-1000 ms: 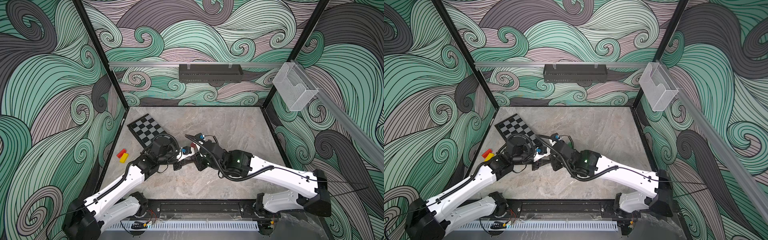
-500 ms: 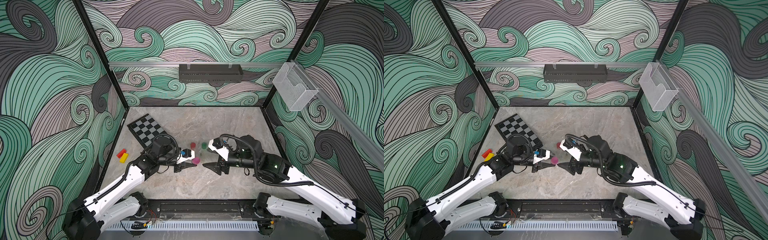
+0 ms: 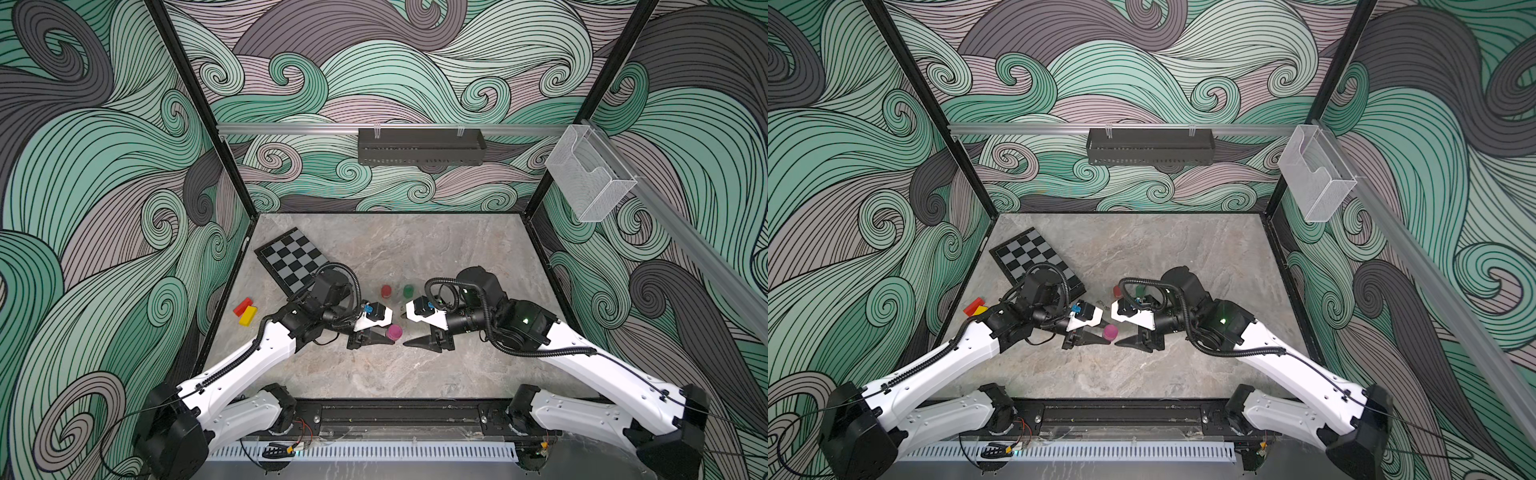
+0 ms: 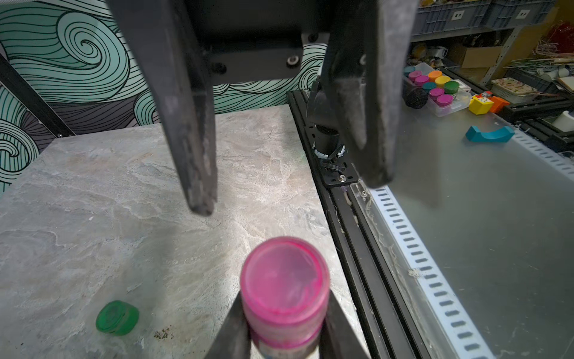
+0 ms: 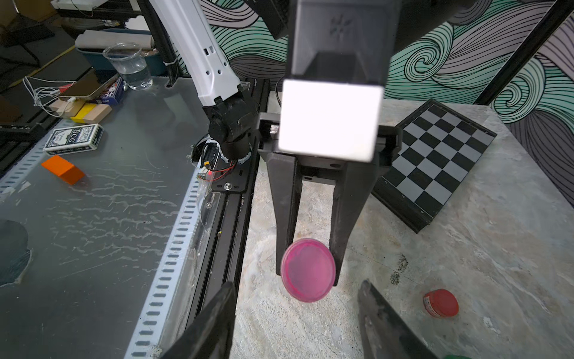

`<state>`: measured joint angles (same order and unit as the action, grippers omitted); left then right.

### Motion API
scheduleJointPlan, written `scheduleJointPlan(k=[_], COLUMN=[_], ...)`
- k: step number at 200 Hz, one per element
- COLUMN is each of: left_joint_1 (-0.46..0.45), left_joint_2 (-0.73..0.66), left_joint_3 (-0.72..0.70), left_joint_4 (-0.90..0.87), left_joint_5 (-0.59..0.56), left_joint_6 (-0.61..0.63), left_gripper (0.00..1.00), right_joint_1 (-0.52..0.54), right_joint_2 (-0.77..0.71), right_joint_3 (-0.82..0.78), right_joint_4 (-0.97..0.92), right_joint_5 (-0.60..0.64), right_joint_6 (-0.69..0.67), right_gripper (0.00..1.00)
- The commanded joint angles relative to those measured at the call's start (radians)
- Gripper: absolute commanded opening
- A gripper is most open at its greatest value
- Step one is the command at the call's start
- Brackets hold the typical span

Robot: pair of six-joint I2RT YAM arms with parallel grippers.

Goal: Close the paint jar lid
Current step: Screw the lid onto the paint jar.

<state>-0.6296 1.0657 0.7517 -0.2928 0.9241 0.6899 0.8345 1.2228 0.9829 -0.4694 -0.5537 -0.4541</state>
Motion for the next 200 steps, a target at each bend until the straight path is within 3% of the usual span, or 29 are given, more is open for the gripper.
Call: scheduleJointPlan(k=[1,46,94,143,172,200], left_joint_1=[-0.005,-0.006,-0.005,-0.005,-0.005,-0.005], left_joint_2=[0.002,0.001,0.002,-0.001,-0.007,-0.016], left_joint_3=[0.034,0.033,0.033,0.031,0.026,0.015], left_joint_4=[-0.014,-0.008,-0.008,0.004,0.029,0.072], left_joint_5=[0.012,-0.005,-0.009,-0.035,-0.081,-0.136], left_joint_6=[0.036,0.032,0.030,0.019,-0.001,-0.038], left_gripper=[0.19,0.19,0.19,0.19,0.19,0.16], right_joint_1=[-0.002,0.017,0.038,0.056,0.075,0.104], right_joint_2=[0.047,0.102,0.131,0.140,0.136,0.129], right_joint_3=[0.029,0.045,0.053,0.050,0.035,0.015], right_joint_4=[0.032,0.046,0.058,0.068,0.119,0.199], right_joint_5=[-0.041,-0.024,0.011,0.083,0.172,0.293], right_joint_6=[-0.066,-0.075,-0.069,-0.019,0.097,0.196], right_gripper=[0.60,0.59,0.48,0.29,0.12,0.05])
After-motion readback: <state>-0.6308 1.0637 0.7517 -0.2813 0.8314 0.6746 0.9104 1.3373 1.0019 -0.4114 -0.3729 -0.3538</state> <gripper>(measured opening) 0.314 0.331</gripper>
